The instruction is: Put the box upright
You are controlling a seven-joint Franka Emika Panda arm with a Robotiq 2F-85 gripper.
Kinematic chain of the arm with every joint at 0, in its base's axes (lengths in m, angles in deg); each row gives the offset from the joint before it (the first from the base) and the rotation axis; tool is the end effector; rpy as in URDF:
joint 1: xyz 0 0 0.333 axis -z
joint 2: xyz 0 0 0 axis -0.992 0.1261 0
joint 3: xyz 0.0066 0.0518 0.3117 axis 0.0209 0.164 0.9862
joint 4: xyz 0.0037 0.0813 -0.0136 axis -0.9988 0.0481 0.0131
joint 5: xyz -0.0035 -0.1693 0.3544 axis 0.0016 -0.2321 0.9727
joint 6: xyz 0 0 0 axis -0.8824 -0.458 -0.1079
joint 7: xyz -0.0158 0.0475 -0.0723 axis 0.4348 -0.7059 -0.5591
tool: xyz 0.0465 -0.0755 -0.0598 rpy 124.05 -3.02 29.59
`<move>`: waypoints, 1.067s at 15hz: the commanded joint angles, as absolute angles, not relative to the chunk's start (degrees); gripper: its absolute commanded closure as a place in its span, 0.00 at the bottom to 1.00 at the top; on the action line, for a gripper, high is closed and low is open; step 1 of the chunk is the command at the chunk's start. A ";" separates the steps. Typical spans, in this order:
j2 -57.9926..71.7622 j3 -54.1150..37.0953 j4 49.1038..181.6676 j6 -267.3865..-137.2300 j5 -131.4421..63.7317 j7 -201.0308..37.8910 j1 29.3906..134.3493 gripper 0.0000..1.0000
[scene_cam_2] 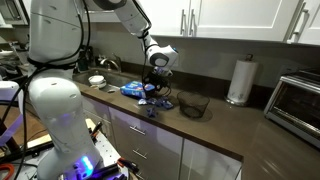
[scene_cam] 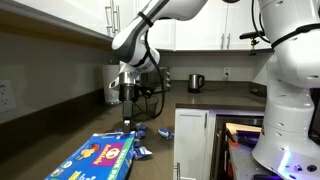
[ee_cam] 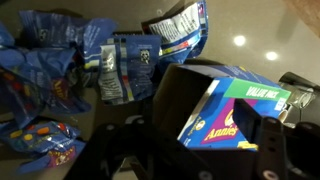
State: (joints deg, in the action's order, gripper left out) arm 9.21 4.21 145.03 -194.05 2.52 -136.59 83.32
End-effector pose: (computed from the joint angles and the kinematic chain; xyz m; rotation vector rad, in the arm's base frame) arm 0.5408 0.0970 0.2410 -2.4920 -0.7817 0.0848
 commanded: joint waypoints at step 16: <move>17.68 5.88 136.99 -182.51 15.61 -140.01 86.24 0.00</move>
State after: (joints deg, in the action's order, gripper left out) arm 14.66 6.04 140.08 -186.88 12.88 -138.32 85.03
